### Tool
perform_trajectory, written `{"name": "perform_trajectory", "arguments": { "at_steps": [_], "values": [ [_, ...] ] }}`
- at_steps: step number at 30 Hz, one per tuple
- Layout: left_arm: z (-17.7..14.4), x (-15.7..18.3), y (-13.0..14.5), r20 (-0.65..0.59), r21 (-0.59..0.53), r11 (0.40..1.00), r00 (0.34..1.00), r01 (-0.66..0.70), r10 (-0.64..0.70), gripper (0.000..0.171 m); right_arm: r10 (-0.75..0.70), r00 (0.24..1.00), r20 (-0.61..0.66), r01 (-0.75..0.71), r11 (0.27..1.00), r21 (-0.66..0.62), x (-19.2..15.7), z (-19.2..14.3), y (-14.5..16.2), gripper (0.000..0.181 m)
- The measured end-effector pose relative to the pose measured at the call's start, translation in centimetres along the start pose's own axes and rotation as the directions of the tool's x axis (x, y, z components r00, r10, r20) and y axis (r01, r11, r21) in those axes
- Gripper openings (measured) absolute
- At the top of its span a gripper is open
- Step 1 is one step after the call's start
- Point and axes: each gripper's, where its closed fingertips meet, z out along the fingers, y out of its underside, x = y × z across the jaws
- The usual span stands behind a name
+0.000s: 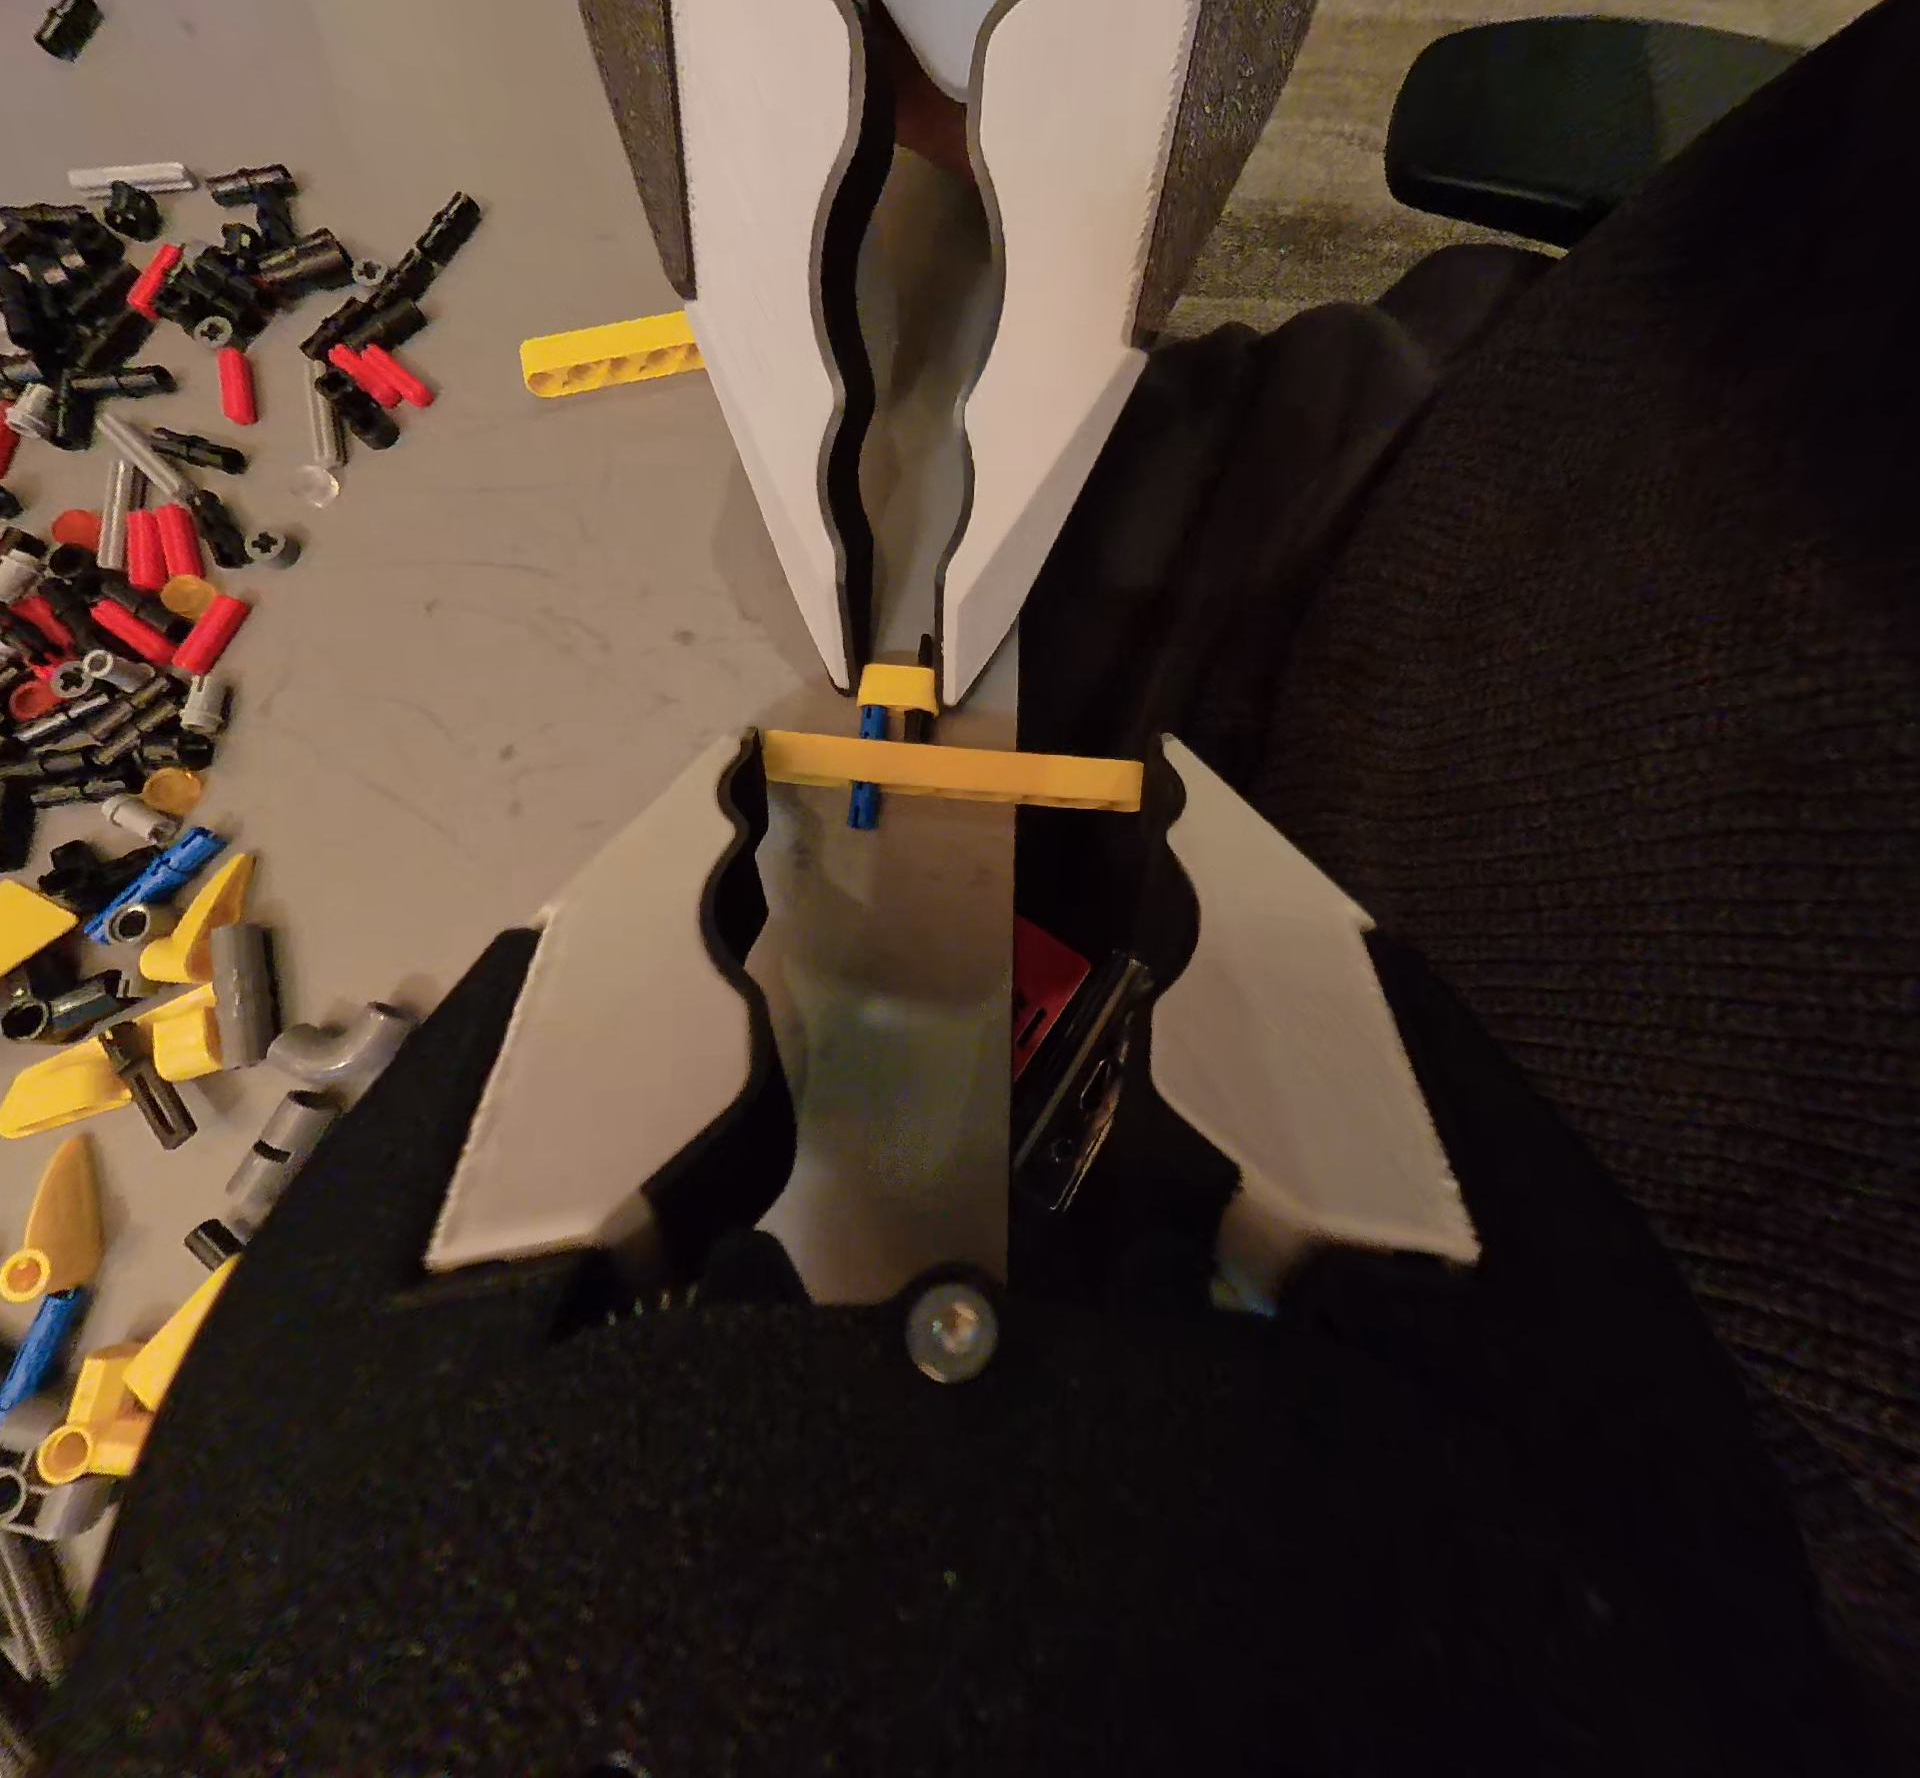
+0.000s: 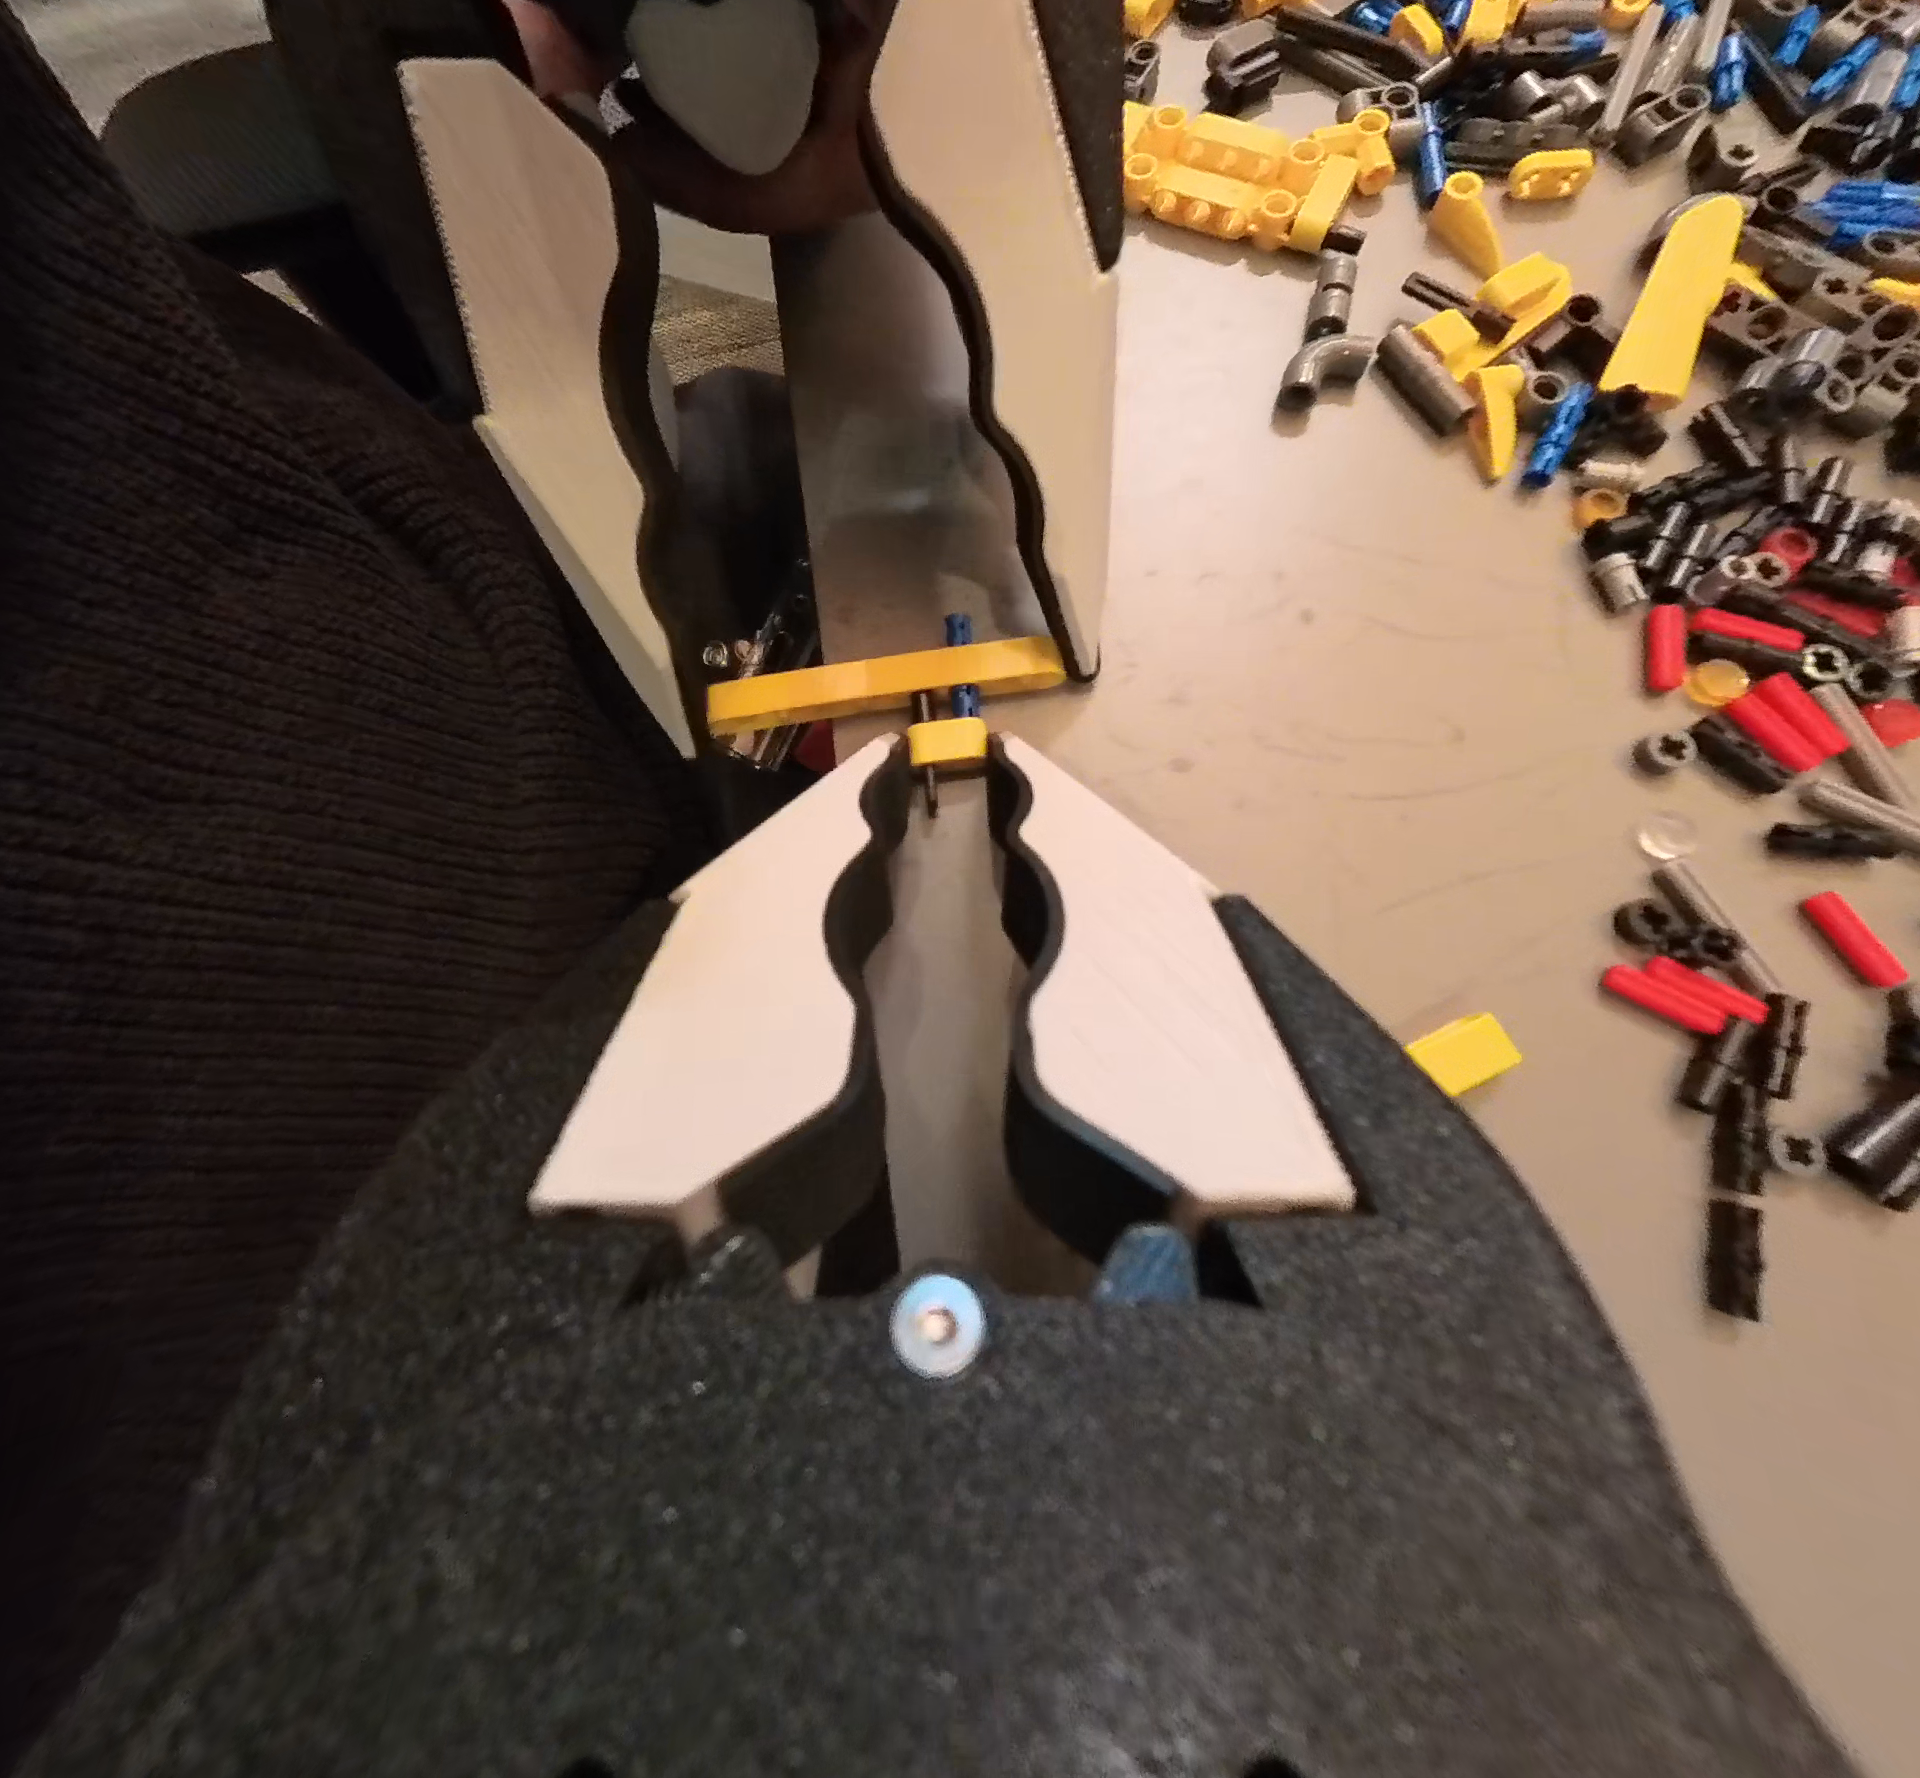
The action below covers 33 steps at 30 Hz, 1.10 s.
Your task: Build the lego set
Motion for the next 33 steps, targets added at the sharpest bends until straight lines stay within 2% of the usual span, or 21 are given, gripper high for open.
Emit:
{"name": "perform_trajectory", "arguments": {
  "at_steps": [3,8,11,14,15,17,21,24,27,33],
  "values": [
    [0.0,0.0,0.0,0.004,0.001,1.000,1.000,0.007,-0.007,0.072,0.043,0.999,-0.003,-0.043,0.999,0.015,0.0,0.0,0.0,0.013],
    [0.0,-0.1,0.0,0.002,0.002,1.000,1.000,0.009,-0.009,0.072,0.206,0.978,0.044,-0.207,0.978,0.037,0.0,0.0,-0.1,0.013],
    [0.1,-0.2,0.0,0.001,0.003,1.000,1.000,0.009,-0.009,0.071,0.196,0.980,0.029,-0.197,0.980,0.029,-0.1,0.1,-0.1,0.013],
    [0.1,-0.3,-0.1,-0.004,0.007,1.000,1.000,0.014,-0.014,0.071,0.103,0.995,-0.005,-0.103,0.995,0.006,-0.3,0.2,-0.1,0.012],
    [0.1,-0.6,0.3,-0.002,-0.004,1.000,1.000,0.002,-0.002,0.031,0.078,0.997,0.018,-0.078,0.997,0.005,-1.0,0.5,-0.3,0.011],
    [0.1,-0.3,0.2,0.010,-0.004,1.000,1.000,0.004,-0.004,0.027,0.000,1.000,0.022,0.001,1.000,-0.005,-1.5,1.0,-0.5,0.013],
    [0.0,-0.1,-0.1,0.071,-0.002,1.000,0.997,0.019,-0.018,0.030,-0.046,0.998,-0.042,0.043,0.997,-0.062,-1.1,0.9,-0.4,0.014],
    [0.1,-0.2,-0.2,0.064,0.003,1.000,0.998,0.030,-0.030,0.032,0.002,0.998,-0.063,-0.006,0.998,-0.067,-0.8,1.0,-0.5,0.014],
    [0.0,-0.9,-0.2,0.062,0.018,0.996,0.994,0.089,-0.090,0.035,0.020,0.989,-0.145,-0.028,0.998,-0.052,0.0,0.9,-0.8,0.014],
    [-3.3,-1.7,-0.8,0.146,0.129,0.970,0.964,0.206,-0.224,0.042,0.063,0.975,-0.215,-0.070,0.997,-0.025,0.4,0.7,-0.5,0.015]
  ]
}}
